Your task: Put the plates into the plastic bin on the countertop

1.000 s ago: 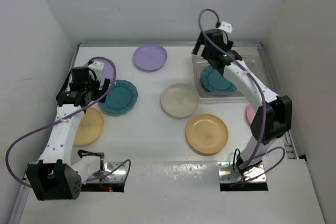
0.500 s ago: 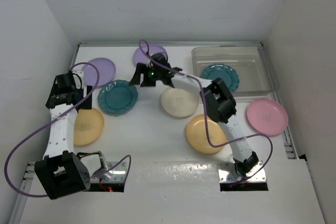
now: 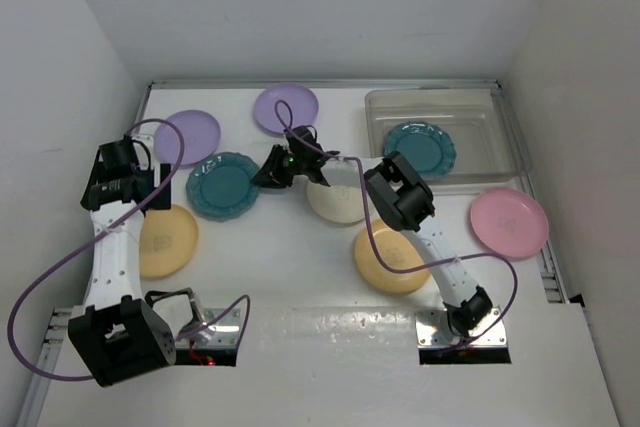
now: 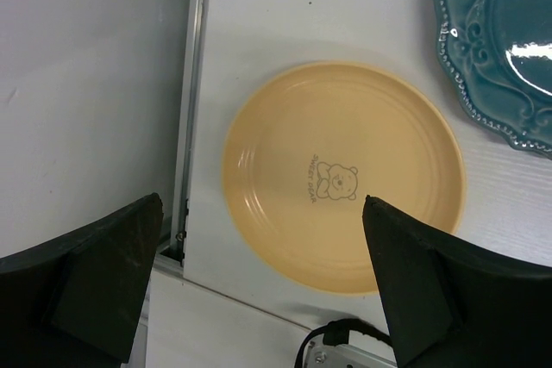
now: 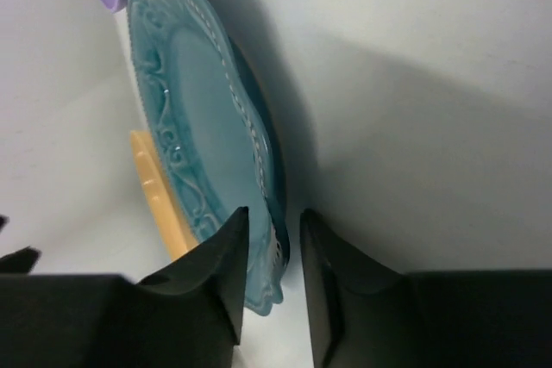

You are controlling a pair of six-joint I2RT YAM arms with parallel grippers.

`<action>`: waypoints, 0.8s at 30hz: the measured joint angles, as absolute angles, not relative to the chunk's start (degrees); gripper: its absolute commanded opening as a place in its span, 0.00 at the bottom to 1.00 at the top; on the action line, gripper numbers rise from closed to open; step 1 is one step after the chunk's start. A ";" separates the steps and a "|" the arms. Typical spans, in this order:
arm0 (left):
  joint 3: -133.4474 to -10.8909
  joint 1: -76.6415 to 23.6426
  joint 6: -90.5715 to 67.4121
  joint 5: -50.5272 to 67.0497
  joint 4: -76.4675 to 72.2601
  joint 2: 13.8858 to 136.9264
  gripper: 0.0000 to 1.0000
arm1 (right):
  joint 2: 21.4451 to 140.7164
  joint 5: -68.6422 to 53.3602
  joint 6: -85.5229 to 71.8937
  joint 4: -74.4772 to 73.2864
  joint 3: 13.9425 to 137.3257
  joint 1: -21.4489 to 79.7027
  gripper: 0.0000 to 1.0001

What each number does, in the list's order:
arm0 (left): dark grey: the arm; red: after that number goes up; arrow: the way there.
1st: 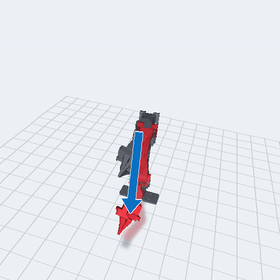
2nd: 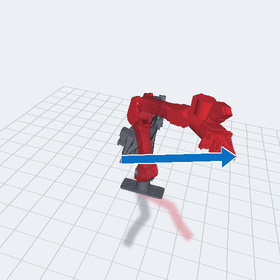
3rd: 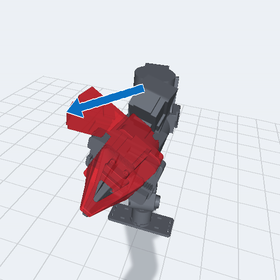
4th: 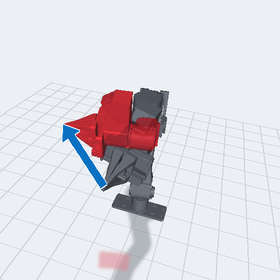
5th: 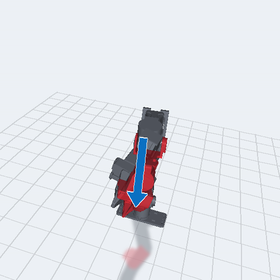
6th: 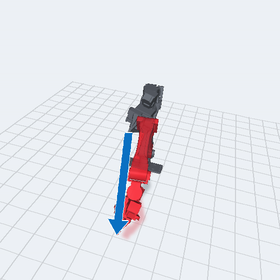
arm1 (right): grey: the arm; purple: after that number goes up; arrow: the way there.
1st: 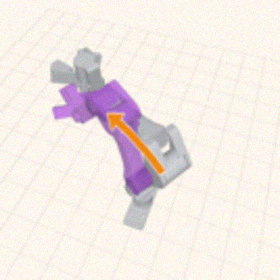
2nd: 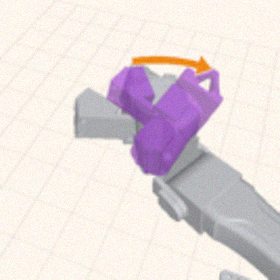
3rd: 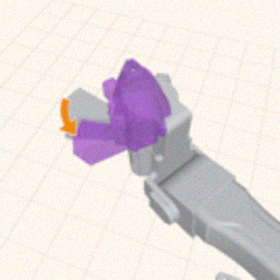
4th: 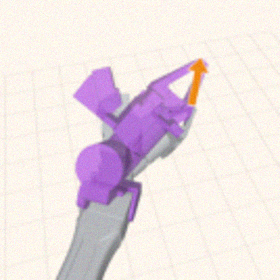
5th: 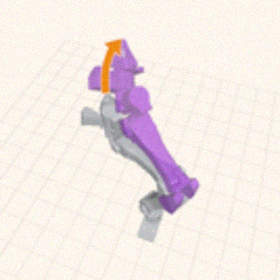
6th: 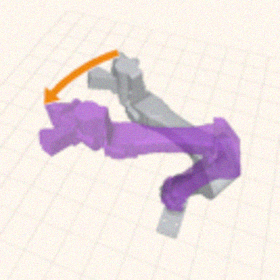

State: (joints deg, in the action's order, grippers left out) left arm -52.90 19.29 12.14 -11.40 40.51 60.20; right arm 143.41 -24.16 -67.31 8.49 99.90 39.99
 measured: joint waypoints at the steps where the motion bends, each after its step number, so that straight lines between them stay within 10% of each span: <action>1: -53.12 19.27 12.16 -11.35 40.64 60.14 1.00 | 144.24 -24.73 -69.30 9.96 99.74 39.99 0.26; 5: -53.54 19.16 12.14 -11.00 40.66 60.10 1.00 | 145.10 -24.75 -74.15 14.59 98.04 39.64 0.00; 24: -59.02 18.35 12.82 -6.02 41.10 62.61 1.00 | 116.51 -27.86 -82.37 26.61 72.77 25.67 0.00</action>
State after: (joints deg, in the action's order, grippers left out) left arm -59.02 18.35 12.82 -6.02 41.10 62.61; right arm 116.51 -27.86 -82.37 26.61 72.77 25.67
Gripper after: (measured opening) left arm 0.997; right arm 0.035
